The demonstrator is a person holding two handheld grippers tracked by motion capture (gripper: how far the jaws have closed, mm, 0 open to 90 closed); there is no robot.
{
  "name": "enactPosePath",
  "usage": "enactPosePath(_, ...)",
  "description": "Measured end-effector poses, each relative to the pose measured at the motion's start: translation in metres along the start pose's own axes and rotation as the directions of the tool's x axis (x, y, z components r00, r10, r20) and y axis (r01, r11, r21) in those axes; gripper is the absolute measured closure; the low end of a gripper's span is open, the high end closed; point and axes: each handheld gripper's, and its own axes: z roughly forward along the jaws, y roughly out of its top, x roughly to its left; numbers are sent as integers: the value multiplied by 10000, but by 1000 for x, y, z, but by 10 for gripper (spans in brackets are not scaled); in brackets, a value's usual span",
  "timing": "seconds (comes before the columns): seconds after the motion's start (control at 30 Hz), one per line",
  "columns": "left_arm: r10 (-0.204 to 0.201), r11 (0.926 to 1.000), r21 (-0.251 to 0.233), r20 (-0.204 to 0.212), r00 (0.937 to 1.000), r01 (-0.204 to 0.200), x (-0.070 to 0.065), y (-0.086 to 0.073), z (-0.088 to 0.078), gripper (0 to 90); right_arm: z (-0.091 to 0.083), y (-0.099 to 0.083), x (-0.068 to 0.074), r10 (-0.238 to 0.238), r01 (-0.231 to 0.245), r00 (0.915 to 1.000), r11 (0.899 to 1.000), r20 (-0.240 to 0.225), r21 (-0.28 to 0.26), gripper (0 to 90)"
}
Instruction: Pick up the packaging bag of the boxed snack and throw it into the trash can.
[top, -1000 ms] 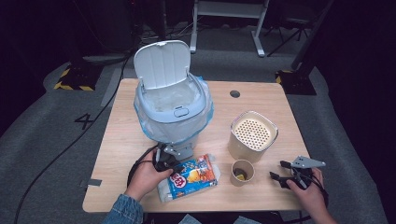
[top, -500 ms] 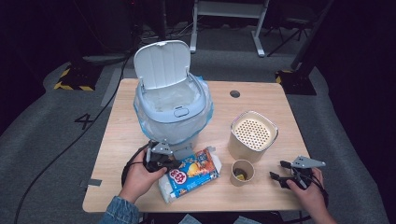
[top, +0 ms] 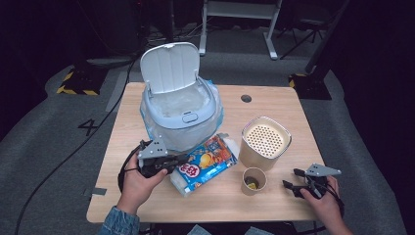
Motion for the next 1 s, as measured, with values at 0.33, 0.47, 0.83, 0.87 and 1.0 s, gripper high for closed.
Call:
enactPosePath(0.33, 225, 9938, -1083, -296, 9993, -256, -1, 24, -12, 894, 0, 0, 0, -3, 3, 10000, 10000, 19, -4, 286)
enactPosePath(0.47, 408, 9879, -1482, -331, 9986, -453, -2, 34, -15, 893, 0, 0, 0, -22, 22, 10000, 10000, 43, -3, 286)
enactPosePath(0.83, 735, 9587, -2721, -447, 9963, -829, -5, 65, -31, 894, 0, 0, 1, -3, 3, 10000, 10000, 78, -4, 284)
enactPosePath(0.87, 738, 9558, -2820, -459, 9962, -838, -5, 68, -32, 894, 0, 0, 1, -1, 1, 10000, 10000, 81, -3, 284)
enactPosePath(1.0, 568, 9434, -3231, -635, 9964, -744, -5, 79, -37, 894, 0, 0, 1, 2, -2, 10000, 10000, 76, -2, 284)
